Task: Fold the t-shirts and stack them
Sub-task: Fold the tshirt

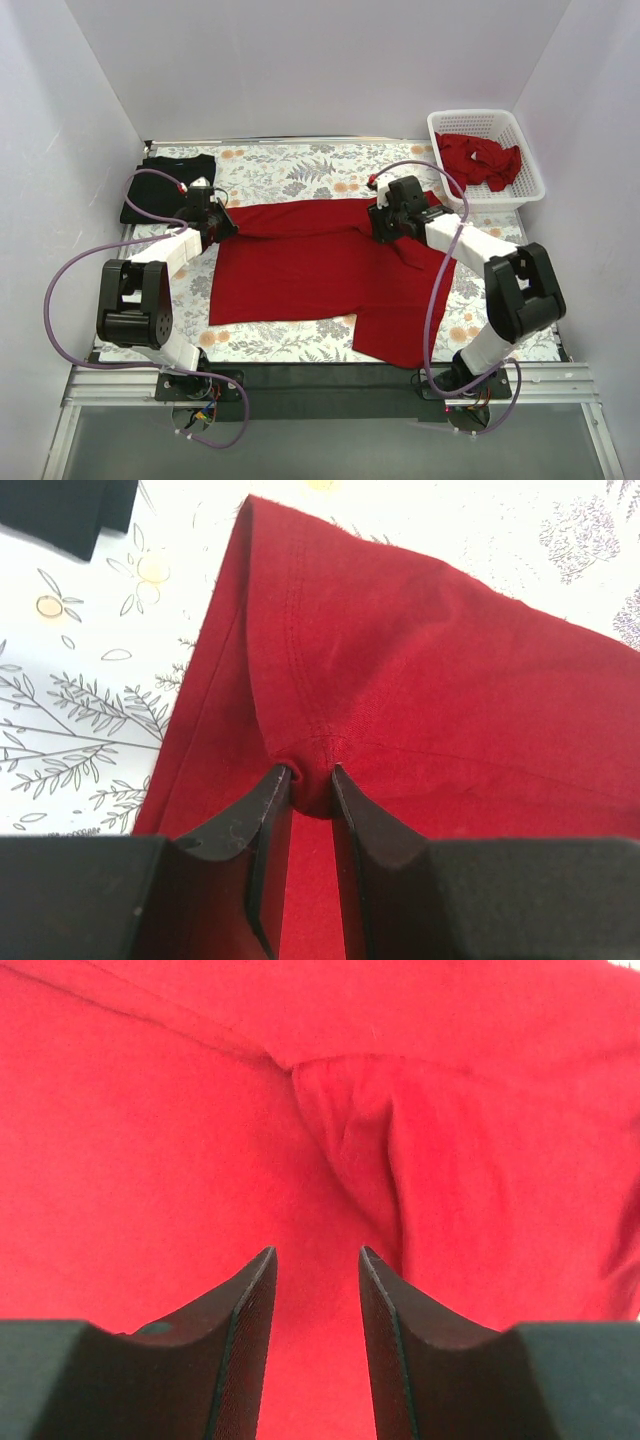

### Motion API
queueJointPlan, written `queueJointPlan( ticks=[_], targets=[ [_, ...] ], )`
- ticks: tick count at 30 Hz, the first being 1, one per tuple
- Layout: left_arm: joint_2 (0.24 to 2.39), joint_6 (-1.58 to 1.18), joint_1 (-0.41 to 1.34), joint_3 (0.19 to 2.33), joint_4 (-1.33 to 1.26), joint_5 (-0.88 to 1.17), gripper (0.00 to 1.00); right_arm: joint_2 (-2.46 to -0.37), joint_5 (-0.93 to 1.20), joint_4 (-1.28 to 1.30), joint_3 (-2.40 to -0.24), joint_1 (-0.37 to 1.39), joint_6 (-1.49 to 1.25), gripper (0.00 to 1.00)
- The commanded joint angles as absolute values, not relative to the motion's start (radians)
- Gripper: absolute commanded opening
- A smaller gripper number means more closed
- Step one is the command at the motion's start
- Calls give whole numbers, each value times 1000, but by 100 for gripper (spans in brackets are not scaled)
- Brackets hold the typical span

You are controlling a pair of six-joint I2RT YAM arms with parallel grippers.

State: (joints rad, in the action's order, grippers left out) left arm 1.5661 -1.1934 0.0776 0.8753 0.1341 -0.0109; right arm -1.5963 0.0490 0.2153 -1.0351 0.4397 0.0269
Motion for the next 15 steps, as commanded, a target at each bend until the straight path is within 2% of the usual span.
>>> queueJointPlan(
  ticks=[1,15],
  targets=[
    [1557,-1154,80,914,129,-2,22,-1661,20,192,-1120,460,136,38],
    [1554,-1140,80,913,129,-2,22,-1809,-138,193,-1190,497,242,36]
  ],
)
